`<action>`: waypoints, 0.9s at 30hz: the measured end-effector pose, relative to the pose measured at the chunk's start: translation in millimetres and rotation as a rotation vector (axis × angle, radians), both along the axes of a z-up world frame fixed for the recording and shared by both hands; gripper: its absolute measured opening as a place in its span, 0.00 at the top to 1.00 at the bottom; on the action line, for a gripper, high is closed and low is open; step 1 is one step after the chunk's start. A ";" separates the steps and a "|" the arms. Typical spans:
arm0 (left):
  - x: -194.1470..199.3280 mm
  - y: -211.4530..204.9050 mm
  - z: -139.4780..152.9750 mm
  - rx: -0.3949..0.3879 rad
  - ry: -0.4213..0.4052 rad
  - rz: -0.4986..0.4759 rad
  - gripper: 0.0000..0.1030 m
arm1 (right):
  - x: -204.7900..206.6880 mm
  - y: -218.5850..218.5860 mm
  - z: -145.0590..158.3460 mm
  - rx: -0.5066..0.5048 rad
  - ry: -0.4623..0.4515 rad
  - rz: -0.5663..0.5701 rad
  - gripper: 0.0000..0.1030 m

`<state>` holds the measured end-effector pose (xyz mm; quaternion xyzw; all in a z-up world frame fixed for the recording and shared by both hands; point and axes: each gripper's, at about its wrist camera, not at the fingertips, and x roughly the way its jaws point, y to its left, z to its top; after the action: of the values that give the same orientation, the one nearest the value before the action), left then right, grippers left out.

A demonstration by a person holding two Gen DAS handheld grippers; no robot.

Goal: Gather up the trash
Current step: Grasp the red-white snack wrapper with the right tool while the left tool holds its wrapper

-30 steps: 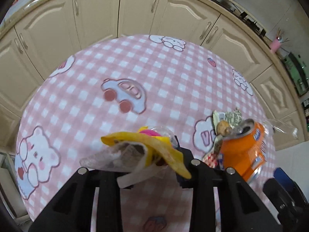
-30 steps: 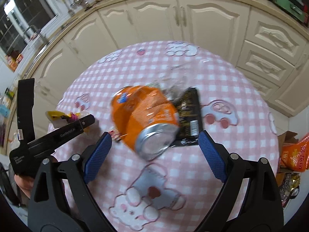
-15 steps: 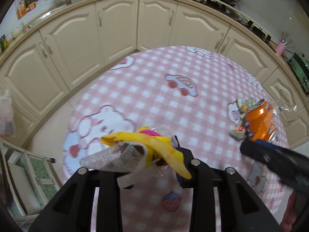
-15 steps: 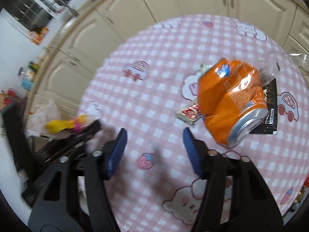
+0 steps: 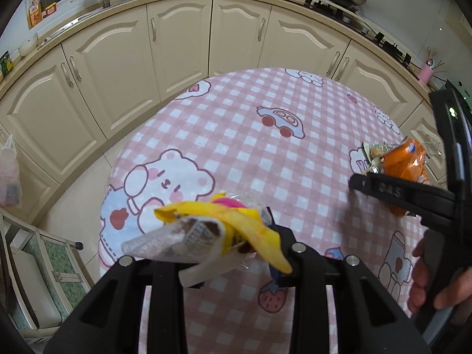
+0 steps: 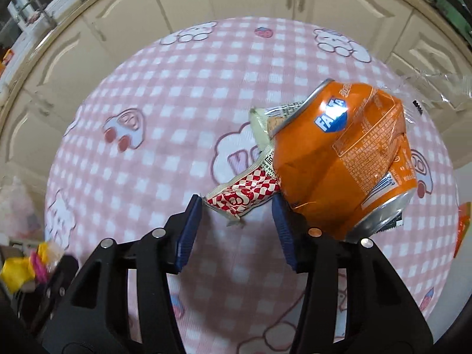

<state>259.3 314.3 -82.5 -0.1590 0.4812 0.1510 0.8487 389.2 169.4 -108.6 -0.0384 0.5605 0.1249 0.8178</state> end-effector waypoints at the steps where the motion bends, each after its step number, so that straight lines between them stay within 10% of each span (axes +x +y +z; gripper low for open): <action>1: 0.4 -0.6 -1.3 0.000 0.003 -0.001 0.70 | -0.6 2.7 -0.8 -0.020 -0.021 0.007 0.57; 6: -1.6 -2.3 -8.6 0.004 0.019 -0.001 0.70 | 1.3 -5.2 -0.1 0.037 -0.066 0.017 0.74; 27: -24.6 -66.9 25.0 0.060 -0.053 -0.100 0.70 | -72.5 -69.4 40.9 0.365 0.057 0.137 0.76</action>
<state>234.7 247.4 -57.5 -0.1132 0.4613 0.1187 0.8719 316.7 100.1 -67.7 0.0762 0.5476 0.2808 0.7845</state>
